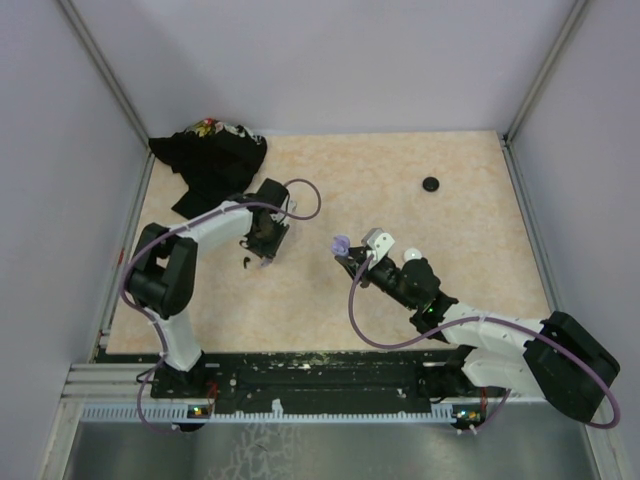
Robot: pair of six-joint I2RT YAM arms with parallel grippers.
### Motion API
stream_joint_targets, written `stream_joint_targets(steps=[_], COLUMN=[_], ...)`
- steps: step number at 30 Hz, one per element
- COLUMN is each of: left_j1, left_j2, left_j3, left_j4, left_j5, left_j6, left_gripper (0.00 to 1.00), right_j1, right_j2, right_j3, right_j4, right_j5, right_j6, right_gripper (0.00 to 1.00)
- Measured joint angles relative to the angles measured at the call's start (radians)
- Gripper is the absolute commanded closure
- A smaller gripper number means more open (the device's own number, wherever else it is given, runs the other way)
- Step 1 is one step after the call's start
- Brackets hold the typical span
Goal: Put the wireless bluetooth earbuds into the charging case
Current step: Adjust the earbud at the center of the board.
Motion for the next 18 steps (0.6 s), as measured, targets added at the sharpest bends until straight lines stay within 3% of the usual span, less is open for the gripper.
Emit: stream_joint_targets(steps=[18], left_j1=[0.006], left_j2=[0.047], left_j3=[0.010], left_j4=[-0.038], left_j5=[0.050], left_j6=[0.063], left_gripper=[0.63], right_j1=[0.000], right_j2=[-0.001], right_j3=[0.000], right_j4=[-0.014], right_j5=[0.000], right_j6=[0.000], right_gripper=[1.00])
